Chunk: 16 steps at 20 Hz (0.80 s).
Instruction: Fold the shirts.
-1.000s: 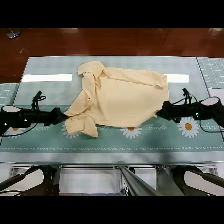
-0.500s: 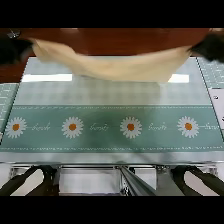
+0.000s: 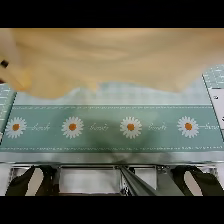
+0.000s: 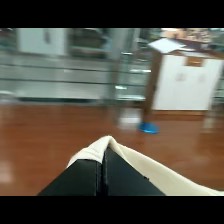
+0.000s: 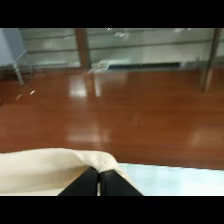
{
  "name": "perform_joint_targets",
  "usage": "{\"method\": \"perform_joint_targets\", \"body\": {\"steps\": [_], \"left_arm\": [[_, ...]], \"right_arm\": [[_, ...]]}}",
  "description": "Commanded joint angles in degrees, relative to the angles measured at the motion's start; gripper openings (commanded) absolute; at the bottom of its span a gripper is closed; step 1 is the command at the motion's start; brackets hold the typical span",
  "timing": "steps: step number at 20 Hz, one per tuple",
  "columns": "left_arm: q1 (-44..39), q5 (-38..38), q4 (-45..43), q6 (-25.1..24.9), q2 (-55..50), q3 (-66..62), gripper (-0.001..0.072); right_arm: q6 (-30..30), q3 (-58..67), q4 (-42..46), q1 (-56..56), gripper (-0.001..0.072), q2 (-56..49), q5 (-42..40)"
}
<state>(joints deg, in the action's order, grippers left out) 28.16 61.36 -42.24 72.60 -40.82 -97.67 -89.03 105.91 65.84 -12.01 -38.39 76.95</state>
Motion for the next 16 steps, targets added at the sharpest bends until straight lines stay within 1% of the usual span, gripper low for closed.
{"method": "perform_joint_targets", "body": {"steps": [1,3,5,7,10,11,13,14,16], "left_arm": [[-4.7,0.7,-23.1,4.7,9.7,-1.7,0.0013],[-12.9,3.5,-33.4,7.0,13.5,-1.7,0.0013],[-19.8,7.4,-39.3,7.1,15.1,-1.7,0.0013],[-24.7,11.1,-44.0,8.8,14.7,-1.5,0.0014],[-26.4,12.9,-45.2,10.3,12.5,3.0,0.0014],[-26.4,12.8,-44.8,11.3,11.2,5.6,0.0013],[-26.4,12.5,-44.3,11.3,8.0,10.9,0.0013],[-26.4,11.0,-44.3,11.4,5.8,13.8,0.0014],[-26.4,3.5,-44.1,11.8,1.2,20.8,0.0014]], "right_arm": [[-2.7,0.9,6.8,0.0,0.002,7.3,7.2],[-3.0,0.9,8.2,0.0,0.002,8.7,11.2],[-3.4,0.9,9.0,0.0,0.002,9.2,14.9],[-3.8,0.5,9.9,0.0,0.002,9.2,16.7],[-4.5,-3.4,9.6,0.0,0.002,9.2,16.7],[-4.6,-5.9,9.2,0.0,0.002,9.1,16.6],[-4.6,-12.9,9.0,0.0,0.0021,9.1,14.8],[-4.5,-17.0,9.1,0.0,0.002,8.9,13.1],[-3.7,-24.8,8.5,0.0,0.0021,7.1,9.3]]}}
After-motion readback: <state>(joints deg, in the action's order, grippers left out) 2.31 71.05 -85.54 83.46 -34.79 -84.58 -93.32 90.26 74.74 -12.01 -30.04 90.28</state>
